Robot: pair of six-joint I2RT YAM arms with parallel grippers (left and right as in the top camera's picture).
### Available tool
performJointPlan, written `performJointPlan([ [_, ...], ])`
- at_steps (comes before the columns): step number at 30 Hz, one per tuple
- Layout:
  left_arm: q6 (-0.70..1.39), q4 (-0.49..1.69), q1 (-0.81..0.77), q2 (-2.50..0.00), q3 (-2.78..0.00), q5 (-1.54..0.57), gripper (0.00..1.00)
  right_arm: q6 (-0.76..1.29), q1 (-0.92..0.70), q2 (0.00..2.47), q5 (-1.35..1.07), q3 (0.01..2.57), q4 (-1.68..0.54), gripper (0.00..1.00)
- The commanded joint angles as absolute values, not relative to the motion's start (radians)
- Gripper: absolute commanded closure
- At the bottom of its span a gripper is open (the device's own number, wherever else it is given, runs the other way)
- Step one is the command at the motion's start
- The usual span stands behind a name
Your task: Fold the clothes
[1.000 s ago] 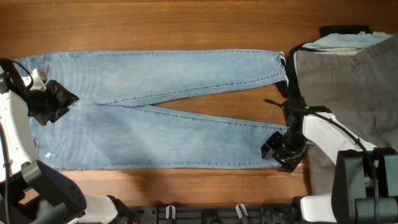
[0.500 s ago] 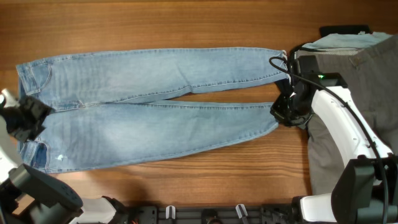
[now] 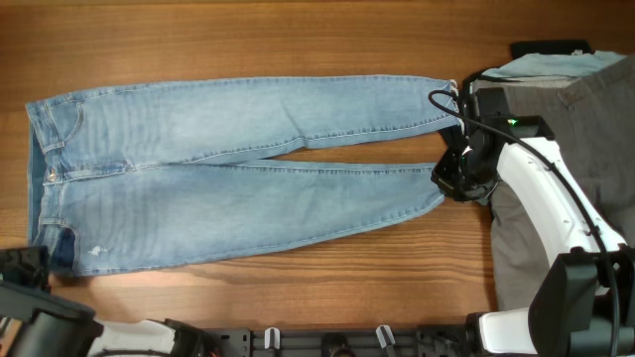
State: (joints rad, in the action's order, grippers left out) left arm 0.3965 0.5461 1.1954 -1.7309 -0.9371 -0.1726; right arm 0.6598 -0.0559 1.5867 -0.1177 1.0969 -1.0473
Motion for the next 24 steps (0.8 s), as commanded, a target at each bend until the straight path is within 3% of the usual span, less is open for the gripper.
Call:
performJointPlan([
  [1,0.344,0.495,1.18,-1.781,-0.928,-0.235,0.5,0.653,-0.051,1.586,-0.086,1.115,-1.045,0.96],
  [7,0.344,0.467,1.18,-1.826,-0.928,-0.272,0.96,0.601,-0.051,1.586,-0.074,1.116,-1.051,0.96],
  [10,0.345,0.511,1.185,-1.816,-0.944,-0.352,0.96,0.599,-0.051,1.58,-0.074,1.117,-1.06,0.96],
  [13,0.345,0.701,1.189,-1.731,-1.074,-0.351,0.96,0.544,-0.051,1.526,-0.074,1.184,-1.13,0.96],
  [17,0.348,0.908,1.189,-1.535,-1.271,-0.249,0.96,0.563,-0.051,1.365,-0.075,1.336,-1.238,0.96],
  [24,0.356,0.879,1.188,-1.244,-1.298,-0.155,0.96,0.575,-0.051,1.253,-0.079,1.395,-1.187,0.96],
])
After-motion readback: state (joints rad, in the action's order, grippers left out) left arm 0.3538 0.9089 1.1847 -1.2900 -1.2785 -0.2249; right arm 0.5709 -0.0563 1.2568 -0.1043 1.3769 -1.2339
